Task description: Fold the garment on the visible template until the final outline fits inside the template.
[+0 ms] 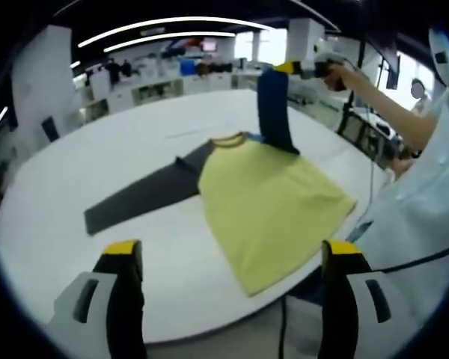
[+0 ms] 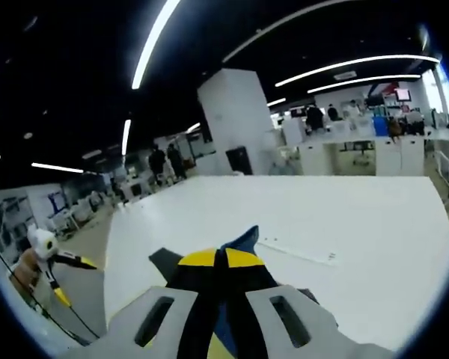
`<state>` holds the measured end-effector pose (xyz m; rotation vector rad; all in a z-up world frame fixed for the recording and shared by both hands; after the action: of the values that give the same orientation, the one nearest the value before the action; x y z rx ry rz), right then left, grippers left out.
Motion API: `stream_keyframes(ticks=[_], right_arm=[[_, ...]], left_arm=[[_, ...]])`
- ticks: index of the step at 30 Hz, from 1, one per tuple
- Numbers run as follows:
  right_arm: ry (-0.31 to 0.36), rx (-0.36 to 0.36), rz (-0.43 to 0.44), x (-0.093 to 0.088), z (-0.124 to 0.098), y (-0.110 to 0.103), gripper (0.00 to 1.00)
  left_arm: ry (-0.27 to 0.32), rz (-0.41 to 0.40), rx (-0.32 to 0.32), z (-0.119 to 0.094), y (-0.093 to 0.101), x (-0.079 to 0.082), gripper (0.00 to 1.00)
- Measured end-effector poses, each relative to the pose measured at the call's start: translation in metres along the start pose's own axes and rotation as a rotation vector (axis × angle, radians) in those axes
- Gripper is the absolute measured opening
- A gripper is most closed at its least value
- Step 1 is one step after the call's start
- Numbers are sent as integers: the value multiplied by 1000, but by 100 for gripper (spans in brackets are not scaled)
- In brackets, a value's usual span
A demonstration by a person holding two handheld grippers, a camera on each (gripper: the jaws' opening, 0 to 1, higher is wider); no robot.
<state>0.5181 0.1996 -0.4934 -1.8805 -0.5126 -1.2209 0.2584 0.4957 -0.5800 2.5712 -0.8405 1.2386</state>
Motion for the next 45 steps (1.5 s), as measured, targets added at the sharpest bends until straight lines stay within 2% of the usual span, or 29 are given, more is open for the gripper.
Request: stream_keyframes(ticks=[9,18,24,30,37,40,45], right_arm=[[13,6,-23,10,5,-3,1],[-25,-9,-1,-5,15,10,1],[-20,-11,28,-5,23,19,1],[-40,28,29,-10,38,10,1],[-52,42,42,-21,50,4,1],[-60,44,41,-23,54,2,1],[-96,14,17,-39,62,3,1]], left_arm=[[-1,-3,-3,2,-1,1,95],[-3,1,-5,3,-2,3,95],[3,-3,2,3,-4,6,95],[-8,-7,2,4,-3,5,95],[-5,-21,13,2,-5,4,95],[-12,-26,13,2,-5,1,94],[-14,-32,16,2,-5,-1,94]])
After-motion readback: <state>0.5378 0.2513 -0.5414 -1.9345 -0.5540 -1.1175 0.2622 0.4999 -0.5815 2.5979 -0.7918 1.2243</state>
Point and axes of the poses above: the point that each gripper's makers call its tool centre point, and the gripper's own axes: z roughly forward along the fingers, y roughly to its right, x roughly out of its top, the point moved 5 cm from there along -z, roughly backward along the fingers, and after that the axes turned 10 degrees about z, right-handed, at the moved point
